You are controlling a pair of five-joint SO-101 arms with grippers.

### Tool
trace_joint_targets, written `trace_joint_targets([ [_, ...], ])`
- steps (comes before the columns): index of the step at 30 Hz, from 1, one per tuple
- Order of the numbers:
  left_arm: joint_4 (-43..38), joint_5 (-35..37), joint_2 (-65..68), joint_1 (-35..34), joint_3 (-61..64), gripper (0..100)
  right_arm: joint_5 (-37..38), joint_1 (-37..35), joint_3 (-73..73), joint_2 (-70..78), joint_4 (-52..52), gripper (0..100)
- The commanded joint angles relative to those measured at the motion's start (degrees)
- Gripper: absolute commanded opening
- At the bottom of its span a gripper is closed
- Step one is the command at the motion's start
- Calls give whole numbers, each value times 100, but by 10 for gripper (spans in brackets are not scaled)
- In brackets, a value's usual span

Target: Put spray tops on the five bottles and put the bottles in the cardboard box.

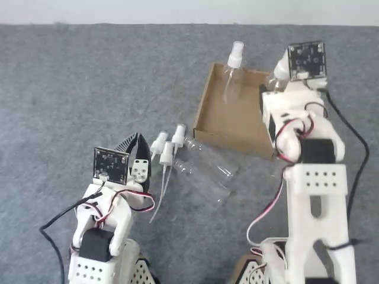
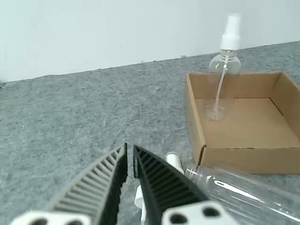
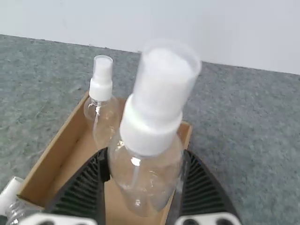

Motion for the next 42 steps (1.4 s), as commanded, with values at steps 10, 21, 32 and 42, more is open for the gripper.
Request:
trace_joint_targets([
  [10, -176, 70, -79, -9, -4, 11, 26, 92, -1846, 1798, -180, 6],
  [21, -273, 62, -79, -62, 75, 11, -536, -189, -2031, 2176, -119, 6],
  [32, -264, 44, -79, -62, 101, 11, -527, -198, -1714, 2141, -110, 6],
  [42, -299, 35, -79, -62, 171, 11, -527, -66, -1574, 2123, -110, 6],
])
